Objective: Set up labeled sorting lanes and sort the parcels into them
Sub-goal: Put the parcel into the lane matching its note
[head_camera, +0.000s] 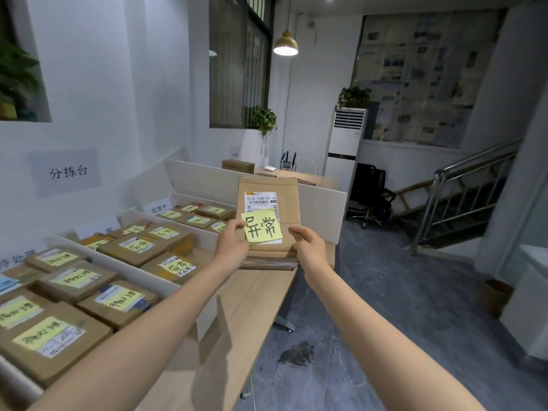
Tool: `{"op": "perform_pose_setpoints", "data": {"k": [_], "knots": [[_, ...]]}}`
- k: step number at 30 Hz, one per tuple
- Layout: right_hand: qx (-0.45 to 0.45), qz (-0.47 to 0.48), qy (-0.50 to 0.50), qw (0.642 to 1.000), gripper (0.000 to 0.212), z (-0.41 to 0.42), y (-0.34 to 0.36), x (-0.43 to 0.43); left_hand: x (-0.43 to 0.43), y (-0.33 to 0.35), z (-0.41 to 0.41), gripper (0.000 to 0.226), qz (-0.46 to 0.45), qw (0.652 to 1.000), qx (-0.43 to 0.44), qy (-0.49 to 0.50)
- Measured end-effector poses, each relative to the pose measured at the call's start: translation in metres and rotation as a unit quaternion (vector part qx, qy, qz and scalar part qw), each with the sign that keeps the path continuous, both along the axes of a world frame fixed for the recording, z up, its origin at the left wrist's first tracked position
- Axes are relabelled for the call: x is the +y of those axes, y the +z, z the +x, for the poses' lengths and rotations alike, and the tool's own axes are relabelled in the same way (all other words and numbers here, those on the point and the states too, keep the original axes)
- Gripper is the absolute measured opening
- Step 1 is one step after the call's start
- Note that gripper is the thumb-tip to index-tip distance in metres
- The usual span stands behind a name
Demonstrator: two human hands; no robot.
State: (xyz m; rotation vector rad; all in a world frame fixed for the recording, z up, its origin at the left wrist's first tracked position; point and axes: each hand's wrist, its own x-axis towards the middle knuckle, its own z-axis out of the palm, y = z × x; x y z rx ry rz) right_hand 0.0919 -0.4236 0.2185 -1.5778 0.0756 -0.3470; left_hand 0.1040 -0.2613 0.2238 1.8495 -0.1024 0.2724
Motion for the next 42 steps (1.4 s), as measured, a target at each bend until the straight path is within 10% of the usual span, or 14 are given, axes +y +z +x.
{"op": "perform_pose_setpoints", "data": {"k": [42], "knots": [[0.016, -0.031, 0.224, 0.974, 0.045, 0.296, -0.006, -0.114, -0.117, -0.014, 0.23, 0.042, 0.038, 0.97, 0.04, 0.237]]}}
